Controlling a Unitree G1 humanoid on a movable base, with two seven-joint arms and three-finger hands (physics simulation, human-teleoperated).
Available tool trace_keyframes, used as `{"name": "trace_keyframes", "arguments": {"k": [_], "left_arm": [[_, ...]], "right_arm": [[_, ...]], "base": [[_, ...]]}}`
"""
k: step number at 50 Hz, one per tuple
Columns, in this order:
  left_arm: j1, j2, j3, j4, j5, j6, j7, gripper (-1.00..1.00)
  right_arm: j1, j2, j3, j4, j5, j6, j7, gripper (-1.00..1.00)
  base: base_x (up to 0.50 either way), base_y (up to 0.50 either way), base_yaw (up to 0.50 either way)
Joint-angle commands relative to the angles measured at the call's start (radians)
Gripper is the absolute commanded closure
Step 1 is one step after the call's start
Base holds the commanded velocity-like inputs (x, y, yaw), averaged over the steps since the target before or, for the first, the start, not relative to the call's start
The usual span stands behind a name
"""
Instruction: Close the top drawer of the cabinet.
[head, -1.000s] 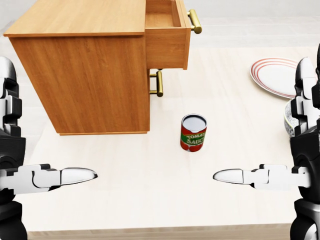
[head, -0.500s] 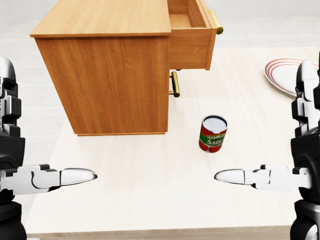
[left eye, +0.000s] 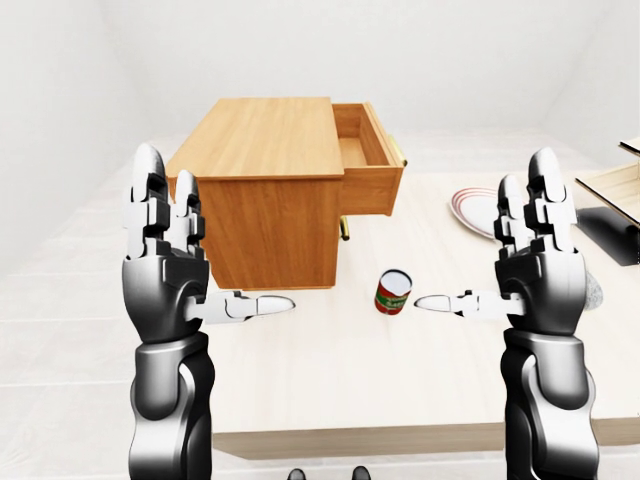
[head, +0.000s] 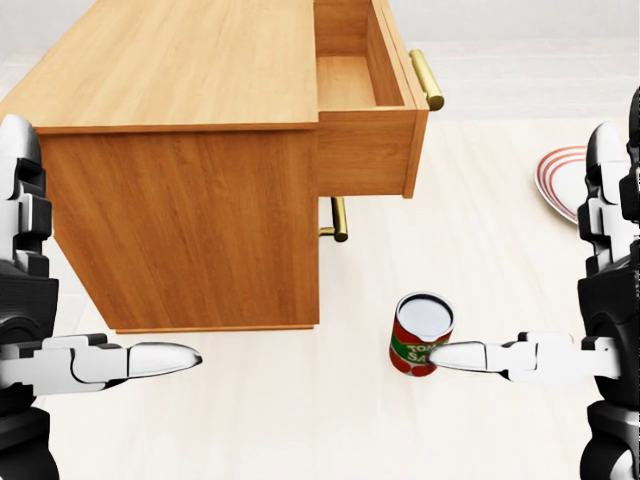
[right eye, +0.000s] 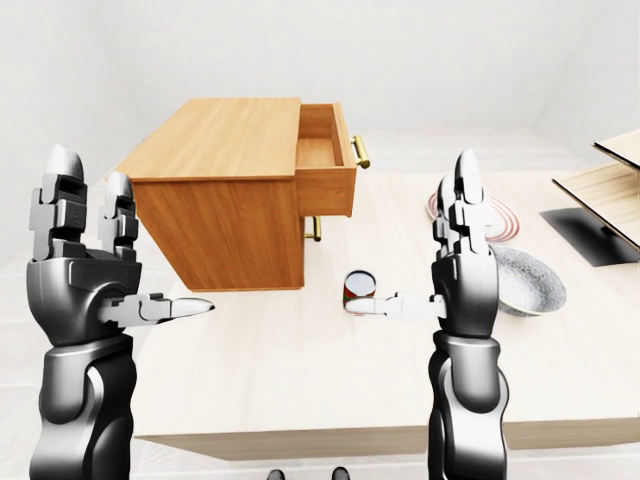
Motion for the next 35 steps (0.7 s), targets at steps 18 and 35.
{"name": "trace_keyframes", "arguments": {"k": [18,35], "left_arm": [[0.0,-0.002,-0.004,-0.005,-0.003,0.0,0.002,-1.0],[0.009,-0.003,-0.012,0.012,0.006,0.0,-0.004,-1.0]], "right_arm": [[0.011,0.005,0.002,0.024,-0.006,0.0,0.015,-1.0],[0.004,0.007,0.006,0.032,-0.013,0.0,0.007,-1.0]], "base": [[0.44,-0.04,0.0],[0.11,0.0,0.0]]}}
